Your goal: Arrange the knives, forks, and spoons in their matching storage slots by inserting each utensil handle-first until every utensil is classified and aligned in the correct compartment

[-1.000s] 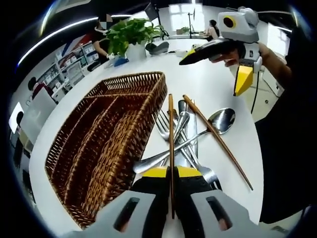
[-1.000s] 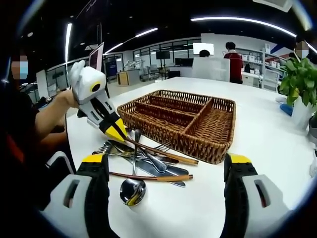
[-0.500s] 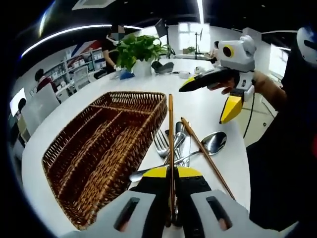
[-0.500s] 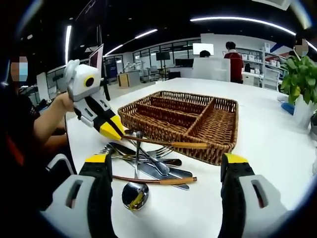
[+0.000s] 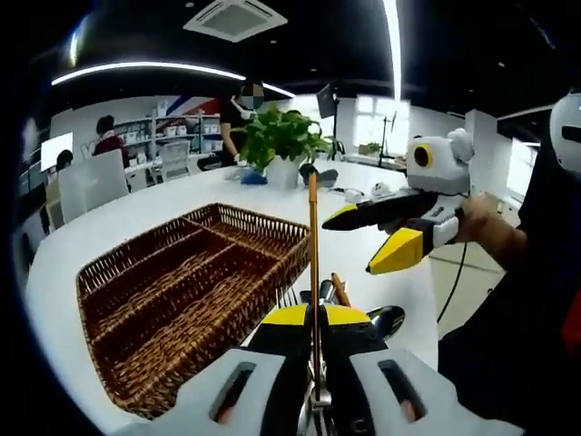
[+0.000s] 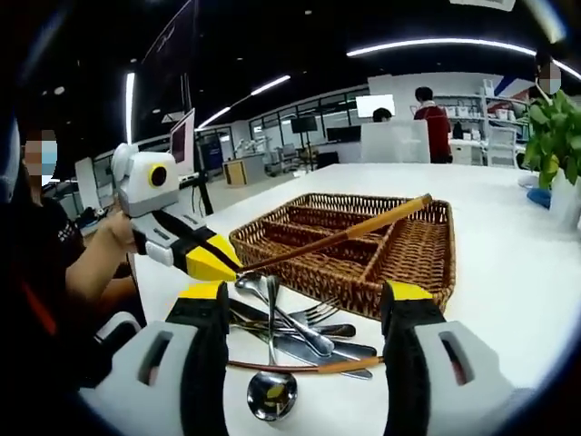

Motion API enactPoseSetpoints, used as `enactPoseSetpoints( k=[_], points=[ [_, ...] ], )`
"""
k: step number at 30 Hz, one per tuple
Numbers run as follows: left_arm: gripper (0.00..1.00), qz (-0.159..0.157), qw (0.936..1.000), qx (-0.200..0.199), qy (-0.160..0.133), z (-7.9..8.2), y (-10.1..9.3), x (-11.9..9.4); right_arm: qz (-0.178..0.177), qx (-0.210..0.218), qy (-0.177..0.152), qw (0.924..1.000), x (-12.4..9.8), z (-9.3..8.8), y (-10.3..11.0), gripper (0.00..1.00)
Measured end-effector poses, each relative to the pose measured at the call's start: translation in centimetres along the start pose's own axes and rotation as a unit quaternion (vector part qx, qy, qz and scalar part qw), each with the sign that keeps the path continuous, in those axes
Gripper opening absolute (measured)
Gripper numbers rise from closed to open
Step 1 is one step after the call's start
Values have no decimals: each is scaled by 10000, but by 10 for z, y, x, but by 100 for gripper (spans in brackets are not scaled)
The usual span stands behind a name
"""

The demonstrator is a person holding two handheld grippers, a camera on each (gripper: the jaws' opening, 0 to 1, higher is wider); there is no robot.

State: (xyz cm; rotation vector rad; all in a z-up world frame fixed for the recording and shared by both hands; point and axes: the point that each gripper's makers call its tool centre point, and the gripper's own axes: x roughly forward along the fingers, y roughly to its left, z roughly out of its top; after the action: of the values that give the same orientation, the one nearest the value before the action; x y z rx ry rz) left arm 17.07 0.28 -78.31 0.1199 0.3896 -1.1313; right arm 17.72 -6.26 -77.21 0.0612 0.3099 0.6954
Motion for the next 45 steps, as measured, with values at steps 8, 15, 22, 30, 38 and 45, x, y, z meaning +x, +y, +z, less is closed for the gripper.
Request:
enactPoseSetpoints(
  k=[8,15,22,30,38,45],
  points=[
    [3,110,9985,-383,-363,3,-9,-1,298,448,-242,9983,10,5,12,47],
    [3,159,9977,-455,-473,4,-14,-1,436,710,-458,9955,13,12,19,36],
    [3,218,9965,-525,-608,9,-17,-1,465,937,-598,9927,11,14,18,25],
    [3,334,9939,-668,-815,15,-19,5,420,1219,-870,9878,8,21,13,15],
    [3,393,9915,-769,-968,20,-22,8,427,1625,-1105,9796,6,26,5,9],
    [3,307,9933,-722,-843,15,-26,14,609,1957,-1252,9707,4,31,6,5]
  ],
)
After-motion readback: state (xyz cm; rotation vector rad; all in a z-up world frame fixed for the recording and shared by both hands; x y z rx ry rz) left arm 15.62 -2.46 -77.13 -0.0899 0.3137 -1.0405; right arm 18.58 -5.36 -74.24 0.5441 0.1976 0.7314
